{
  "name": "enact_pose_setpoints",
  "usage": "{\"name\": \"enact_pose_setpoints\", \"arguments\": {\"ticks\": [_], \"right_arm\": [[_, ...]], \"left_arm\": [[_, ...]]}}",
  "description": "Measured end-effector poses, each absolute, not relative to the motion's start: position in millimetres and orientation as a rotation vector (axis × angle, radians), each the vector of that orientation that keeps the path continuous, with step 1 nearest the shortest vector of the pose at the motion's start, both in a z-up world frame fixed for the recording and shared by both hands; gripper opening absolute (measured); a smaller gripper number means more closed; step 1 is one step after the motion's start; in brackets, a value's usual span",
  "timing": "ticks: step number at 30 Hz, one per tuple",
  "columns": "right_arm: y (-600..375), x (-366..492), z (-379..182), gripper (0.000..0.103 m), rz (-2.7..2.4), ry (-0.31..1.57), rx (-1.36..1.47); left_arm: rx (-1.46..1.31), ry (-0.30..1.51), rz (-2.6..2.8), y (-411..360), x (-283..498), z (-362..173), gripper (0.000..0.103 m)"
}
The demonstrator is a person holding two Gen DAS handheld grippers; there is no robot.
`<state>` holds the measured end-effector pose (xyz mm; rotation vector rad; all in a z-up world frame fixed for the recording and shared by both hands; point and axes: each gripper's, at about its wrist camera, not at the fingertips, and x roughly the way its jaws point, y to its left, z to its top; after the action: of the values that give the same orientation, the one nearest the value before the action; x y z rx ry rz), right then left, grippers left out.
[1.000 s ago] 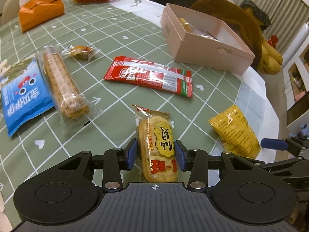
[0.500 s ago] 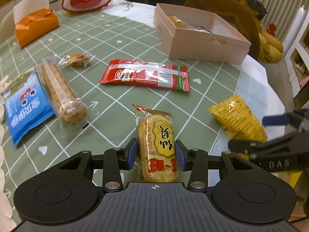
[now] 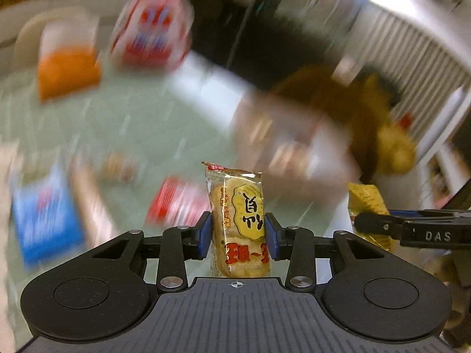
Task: Organize snacks
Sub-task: 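Carry the rice cracker and chip bag into the pink box and open both grippers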
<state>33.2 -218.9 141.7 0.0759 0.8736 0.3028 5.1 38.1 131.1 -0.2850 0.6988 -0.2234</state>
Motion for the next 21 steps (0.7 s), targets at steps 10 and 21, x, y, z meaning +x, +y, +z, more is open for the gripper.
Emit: {"name": "enact_pose_setpoints", "arguments": {"ticks": [10,21], "right_arm": [[-267.5,151.2,263.4,0.061,0.204,0.63,0.094],[-289.4,231.2,155.9,0.061,0.174,0.832,0.149]], "left_arm": [[-0.239,0.648,-0.409,-16.4,157.2,209.1,0.043],[-0.363,0.905,-0.387,-43.5,278.4,104.5,0.044]]}}
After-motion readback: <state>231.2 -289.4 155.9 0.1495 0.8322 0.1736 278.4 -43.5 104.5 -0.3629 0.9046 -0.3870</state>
